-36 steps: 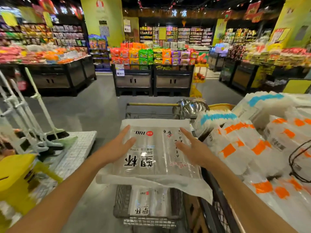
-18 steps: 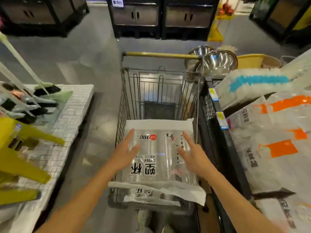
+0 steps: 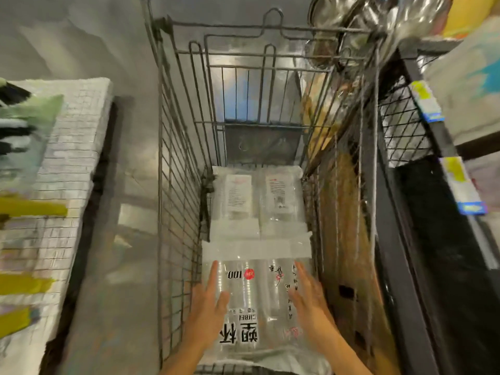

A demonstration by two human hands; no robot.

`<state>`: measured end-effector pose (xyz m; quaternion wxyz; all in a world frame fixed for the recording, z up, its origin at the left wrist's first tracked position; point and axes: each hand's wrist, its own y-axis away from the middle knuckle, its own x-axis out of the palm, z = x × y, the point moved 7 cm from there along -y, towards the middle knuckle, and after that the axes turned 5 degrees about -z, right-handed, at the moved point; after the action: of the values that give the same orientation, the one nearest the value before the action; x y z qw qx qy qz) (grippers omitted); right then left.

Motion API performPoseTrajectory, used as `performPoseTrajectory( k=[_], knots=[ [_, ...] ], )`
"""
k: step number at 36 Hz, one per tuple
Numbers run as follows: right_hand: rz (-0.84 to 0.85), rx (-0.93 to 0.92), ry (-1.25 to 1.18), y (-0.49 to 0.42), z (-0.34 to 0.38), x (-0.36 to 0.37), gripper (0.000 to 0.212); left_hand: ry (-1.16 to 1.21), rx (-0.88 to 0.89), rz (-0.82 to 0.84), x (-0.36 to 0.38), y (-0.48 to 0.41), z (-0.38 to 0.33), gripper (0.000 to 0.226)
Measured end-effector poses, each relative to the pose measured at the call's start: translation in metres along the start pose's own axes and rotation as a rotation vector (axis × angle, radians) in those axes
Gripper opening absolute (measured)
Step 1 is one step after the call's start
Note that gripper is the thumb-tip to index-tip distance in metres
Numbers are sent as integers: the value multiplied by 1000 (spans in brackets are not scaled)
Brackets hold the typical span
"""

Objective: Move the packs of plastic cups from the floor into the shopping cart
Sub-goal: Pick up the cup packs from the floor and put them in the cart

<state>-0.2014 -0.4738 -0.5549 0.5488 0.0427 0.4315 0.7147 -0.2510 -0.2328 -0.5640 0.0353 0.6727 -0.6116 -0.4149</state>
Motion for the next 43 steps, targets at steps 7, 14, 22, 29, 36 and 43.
performPoseTrajectory(
  k=[7,14,22,29,36,43],
  knots=[
    [8,38,229,-21,-24,16,60,-96,-116,-18,19,-14,26,62],
    [56,66,238,-27,-21,15,64,-151,-109,28,16,-18,14,64],
    [63,50,519,-9,19,-19,63,-264,-171,34,-15,2,-22,71],
    [-8,-252,666,13,134,-84,52,-392,37,6,-87,9,-129,46],
    [-143,-492,861,72,272,-152,41,-516,318,-205,-184,35,-265,29],
    [-254,-703,950,152,373,-204,41,-525,470,-341,-253,106,-373,34]
  ],
)
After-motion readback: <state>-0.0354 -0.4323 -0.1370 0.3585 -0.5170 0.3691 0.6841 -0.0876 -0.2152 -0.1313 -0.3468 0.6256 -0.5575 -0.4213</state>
